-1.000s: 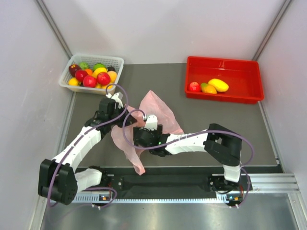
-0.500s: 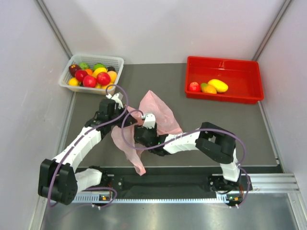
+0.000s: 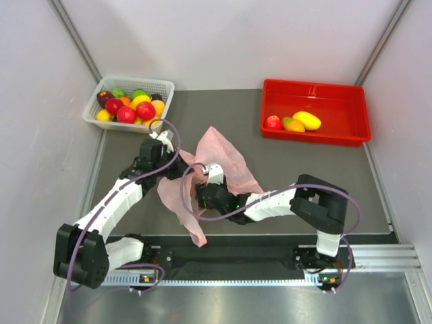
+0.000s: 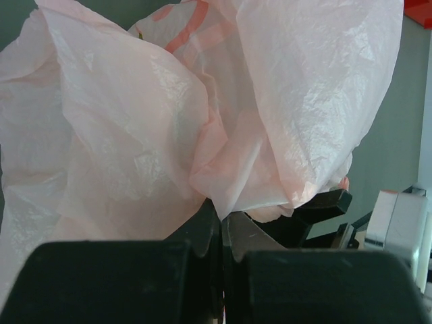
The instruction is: Untie the knot of the plastic bag and take out the fruit
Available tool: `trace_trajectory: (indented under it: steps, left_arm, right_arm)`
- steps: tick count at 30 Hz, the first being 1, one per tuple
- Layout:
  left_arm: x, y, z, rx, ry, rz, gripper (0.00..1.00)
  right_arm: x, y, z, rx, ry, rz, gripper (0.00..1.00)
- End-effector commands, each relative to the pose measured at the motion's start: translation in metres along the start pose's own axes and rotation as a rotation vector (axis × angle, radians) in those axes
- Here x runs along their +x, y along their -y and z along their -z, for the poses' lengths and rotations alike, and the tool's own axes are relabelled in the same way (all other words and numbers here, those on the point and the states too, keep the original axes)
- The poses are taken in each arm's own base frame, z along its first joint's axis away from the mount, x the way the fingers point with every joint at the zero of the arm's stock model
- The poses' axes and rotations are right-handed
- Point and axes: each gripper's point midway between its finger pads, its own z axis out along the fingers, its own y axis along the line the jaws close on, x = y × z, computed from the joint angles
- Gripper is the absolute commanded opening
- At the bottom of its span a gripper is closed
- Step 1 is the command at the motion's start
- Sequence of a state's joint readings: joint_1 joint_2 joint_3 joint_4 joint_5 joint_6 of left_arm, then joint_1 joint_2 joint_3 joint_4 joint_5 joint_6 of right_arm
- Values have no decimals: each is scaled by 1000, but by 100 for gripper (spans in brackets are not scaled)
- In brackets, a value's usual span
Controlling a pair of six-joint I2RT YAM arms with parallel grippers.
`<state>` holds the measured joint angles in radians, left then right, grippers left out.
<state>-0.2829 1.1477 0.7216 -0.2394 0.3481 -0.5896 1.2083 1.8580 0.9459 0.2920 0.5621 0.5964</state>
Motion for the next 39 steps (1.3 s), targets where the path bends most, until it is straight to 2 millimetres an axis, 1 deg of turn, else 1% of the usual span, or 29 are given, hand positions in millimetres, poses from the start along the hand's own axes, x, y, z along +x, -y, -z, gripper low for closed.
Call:
trace_trajectory:
  steps: [1, 2, 3, 5, 6, 9, 10, 12, 13, 15, 16, 18, 19, 21, 22, 23, 24, 25, 27, 28, 29, 31, 32, 34, 35, 36, 37, 38, 39]
  left_arm:
    - [-15, 11, 5, 37, 61, -19, 0]
    - [-16, 11, 5, 33, 63, -22, 0]
    - [-17, 11, 6, 32, 67, -23, 0]
    - [-18, 10, 6, 21, 72, -20, 0]
    - [-19, 10, 6, 20, 74, -21, 0]
    - [-22, 8, 7, 2, 83, -19, 0]
    - [-22, 8, 7, 1, 84, -15, 0]
    - [-25, 7, 7, -7, 94, -15, 0]
    - [-25, 7, 6, -10, 97, -11, 0]
    - [-27, 7, 6, -14, 103, -9, 0]
    - [-27, 5, 5, -19, 100, -7, 0]
    - [-29, 5, 5, -23, 108, -5, 0]
    - [-29, 5, 4, -26, 106, -3, 0]
    - [-30, 5, 3, -24, 111, 1, 0]
    - [-30, 5, 2, -24, 111, 2, 0]
    - [-30, 5, 2, -23, 110, 4, 0]
    - [-31, 5, 3, -21, 112, 4, 0]
    - [-30, 7, 2, -14, 109, 2, 0]
    - [-30, 6, 1, -15, 106, 1, 0]
    - [-30, 6, 1, -15, 106, 1, 0]
    - [-30, 6, 0, -14, 105, 0, 0]
    - [-29, 6, -1, -9, 100, 0, 0]
    - [-28, 7, -2, -4, 97, 0, 0]
    - [-26, 7, -4, 0, 85, 5, 0]
    - [-25, 7, -4, 3, 81, 4, 0]
    - [-26, 7, -5, 5, 81, 3, 0]
    - [-26, 7, -5, 5, 80, 5, 0]
    - [-26, 8, -4, 8, 81, 4, 0]
    - [-26, 8, -4, 9, 82, -1, 0]
  right_arm:
    - [-18, -23, 24, -172, 8, 62, 0]
    - [-18, -23, 34, -205, -2, 68, 0]
    - [-11, -33, 43, -283, -40, 78, 0]
    - [-6, -37, 60, -369, -73, 115, 0]
    - [1, -42, 70, -428, -118, 135, 0]
    - [6, -46, 100, -542, -161, 148, 0]
    - [4, -40, 110, -548, -158, 157, 0]
    - [8, -42, 129, -622, -187, 179, 0]
    - [1, -42, 140, -648, -177, 183, 0]
    - [7, -42, 158, -714, -219, 228, 0]
    - [-1, -43, 170, -745, -200, 235, 0]
    - [2, -38, 185, -784, -221, 277, 0]
    - [-11, -37, 196, -801, -182, 278, 0]
    - [-14, -27, 206, -800, -179, 304, 0]
    - [-26, -25, 216, -812, -138, 304, 0]
    - [-31, -22, 220, -813, -118, 309, 0]
    - [-35, -14, 220, -794, -106, 319, 0]
    - [-48, -8, 226, -789, -60, 310, 0]
    - [-67, 12, 222, -724, -11, 279, 0]
    - [-82, 20, 225, -696, 44, 253, 0]
    - [-101, 40, 216, -606, 95, 214, 0]
    - [-127, 60, 214, -518, 180, 166, 0]
    - [-143, 82, 207, -418, 223, 137, 0]
    - [-167, 103, 199, -305, 274, 112, 0]
    - [-180, 129, 192, -185, 302, 76, 0]
    - [-200, 151, 191, -69, 347, 29, 0]
    - [-206, 168, 180, 5, 343, -3, 0]
    - [-217, 198, 176, 108, 362, -48, 0]
    - [-225, 219, 168, 198, 363, -93, 0]
